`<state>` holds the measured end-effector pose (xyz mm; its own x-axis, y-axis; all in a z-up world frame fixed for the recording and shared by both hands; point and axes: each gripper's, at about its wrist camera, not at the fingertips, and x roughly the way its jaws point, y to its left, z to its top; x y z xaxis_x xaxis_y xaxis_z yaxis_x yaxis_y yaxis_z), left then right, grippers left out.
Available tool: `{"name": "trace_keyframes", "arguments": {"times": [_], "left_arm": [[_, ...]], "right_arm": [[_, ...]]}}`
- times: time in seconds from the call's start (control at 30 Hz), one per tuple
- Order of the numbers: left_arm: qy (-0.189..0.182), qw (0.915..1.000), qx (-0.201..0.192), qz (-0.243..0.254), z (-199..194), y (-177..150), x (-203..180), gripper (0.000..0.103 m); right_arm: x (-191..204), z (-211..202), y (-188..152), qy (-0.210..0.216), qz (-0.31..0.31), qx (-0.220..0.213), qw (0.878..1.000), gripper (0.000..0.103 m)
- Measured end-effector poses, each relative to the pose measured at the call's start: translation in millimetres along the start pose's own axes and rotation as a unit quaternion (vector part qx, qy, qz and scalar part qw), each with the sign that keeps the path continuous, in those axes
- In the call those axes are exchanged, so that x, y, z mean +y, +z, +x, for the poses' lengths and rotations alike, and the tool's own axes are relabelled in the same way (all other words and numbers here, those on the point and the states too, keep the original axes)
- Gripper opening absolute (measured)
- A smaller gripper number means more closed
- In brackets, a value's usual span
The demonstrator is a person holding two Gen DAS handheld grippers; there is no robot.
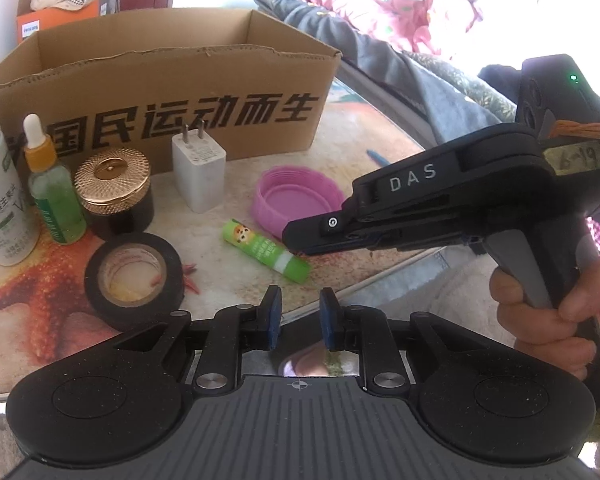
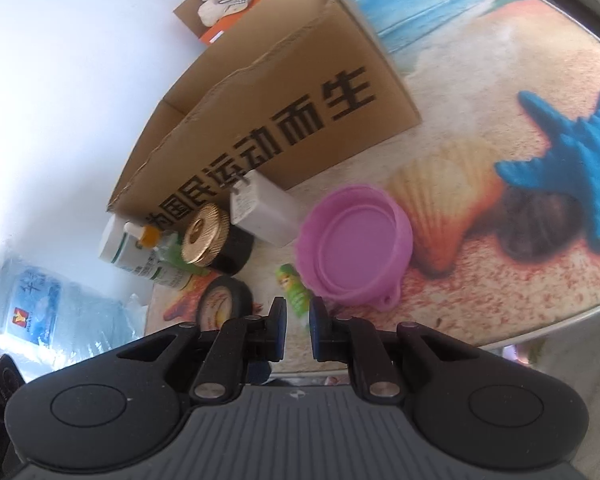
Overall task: Organize rigid objects
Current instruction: 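Lift the green glue stick with the right tool and carry it over the box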
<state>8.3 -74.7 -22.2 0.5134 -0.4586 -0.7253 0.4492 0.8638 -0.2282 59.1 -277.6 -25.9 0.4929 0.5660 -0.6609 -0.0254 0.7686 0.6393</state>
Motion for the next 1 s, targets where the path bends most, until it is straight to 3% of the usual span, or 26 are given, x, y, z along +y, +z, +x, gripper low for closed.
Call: {"name": "trace_keyframes", "arguments": {"times": [0.23,0.57,0.77,1.0], "left_arm": [[0.003,0.9997,0.003,-0.023,12,11,1,0.034],[0.007,0.9985,0.026,-0.049,32,23,9,0.034],[0.021,0.9983,0.023,-0.05,32,24,15,0.034],[0.028,0.998,0.016,-0.054,28,23,16,0.03]], "right_arm": [[-6,9,7,0.012,-0.008,0.014,1.0,0.015],[6,27,12,0.005,-0.063,0.058,0.996,0.018],[0,35,20,0.042,-0.052,0.096,0.993,0.019],[-10,36,16,0.069,-0.009,0.086,0.994,0.018]]}}
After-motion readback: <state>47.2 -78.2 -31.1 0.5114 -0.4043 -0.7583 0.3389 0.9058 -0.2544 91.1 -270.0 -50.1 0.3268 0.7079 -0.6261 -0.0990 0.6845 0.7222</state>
